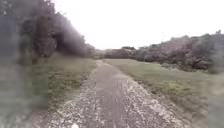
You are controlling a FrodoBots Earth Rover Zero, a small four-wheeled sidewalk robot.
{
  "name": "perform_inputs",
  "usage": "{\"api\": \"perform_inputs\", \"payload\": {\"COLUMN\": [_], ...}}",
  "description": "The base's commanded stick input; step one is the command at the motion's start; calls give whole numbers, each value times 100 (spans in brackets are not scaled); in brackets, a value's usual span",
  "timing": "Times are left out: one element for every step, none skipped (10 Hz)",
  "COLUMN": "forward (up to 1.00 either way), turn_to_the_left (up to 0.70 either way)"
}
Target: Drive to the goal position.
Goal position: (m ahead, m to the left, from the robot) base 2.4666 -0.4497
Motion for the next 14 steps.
{"api": "perform_inputs", "payload": {"forward": [100, 100, 100, 100, 100, 100, 100, 100, 100, 100, 100, 100, 100, 100], "turn_to_the_left": [1, 19, 20, 21, 0, 0, 0, 0, 0, 0, 0, 0, 0, 0]}}
